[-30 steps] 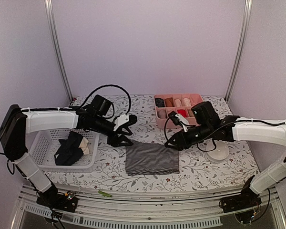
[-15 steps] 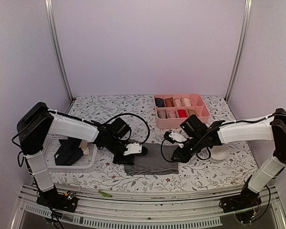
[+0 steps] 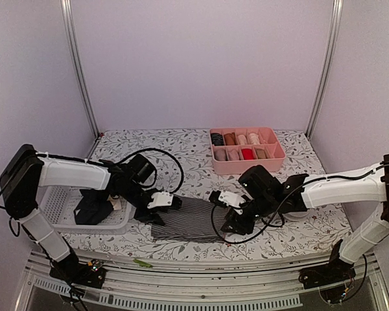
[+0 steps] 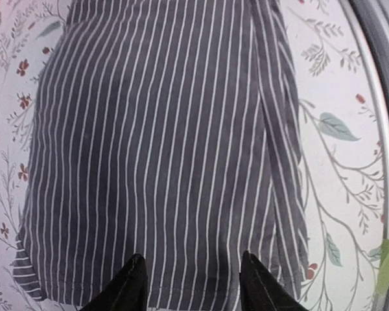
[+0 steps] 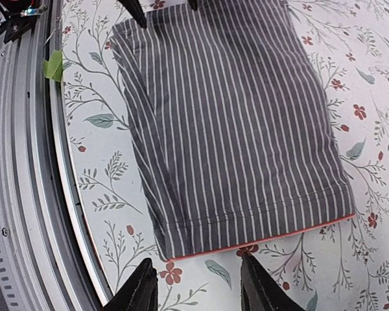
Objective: Roll the underwear
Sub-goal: Pick up the underwear from the center of the board.
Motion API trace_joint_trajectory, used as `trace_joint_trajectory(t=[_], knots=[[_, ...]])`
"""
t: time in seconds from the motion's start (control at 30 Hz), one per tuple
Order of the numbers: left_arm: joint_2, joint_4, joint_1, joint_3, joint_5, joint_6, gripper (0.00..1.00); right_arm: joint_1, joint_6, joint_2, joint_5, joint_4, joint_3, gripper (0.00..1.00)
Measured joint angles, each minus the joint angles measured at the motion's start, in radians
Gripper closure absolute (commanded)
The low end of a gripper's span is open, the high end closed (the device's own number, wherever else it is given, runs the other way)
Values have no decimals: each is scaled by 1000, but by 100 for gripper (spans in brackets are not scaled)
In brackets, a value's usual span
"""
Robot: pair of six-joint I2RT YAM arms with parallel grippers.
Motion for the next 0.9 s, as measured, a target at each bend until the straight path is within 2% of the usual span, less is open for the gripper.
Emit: trace_joint_trajectory(t=[0.17, 0.37, 0.43, 0.73, 0.87, 0.9], knots=[[-72, 7, 7, 0, 61, -62, 51, 75, -27, 72, 12, 23, 0, 48], [-84, 18, 46, -1, 97, -134, 51, 138, -62, 159, 62, 51, 0, 48], [-86, 19, 51, -4, 100, -147, 52, 145, -74, 189, 87, 55, 0, 51], [-125, 19, 52, -42, 107, -166, 56, 160, -100, 212, 167, 87, 1, 79], [-160, 21, 51, -81, 126, -136, 57, 164, -102, 222, 212, 98, 5, 100], [-173, 20, 48, -96, 128, -124, 58, 164, -104, 224, 218, 98, 8, 100]])
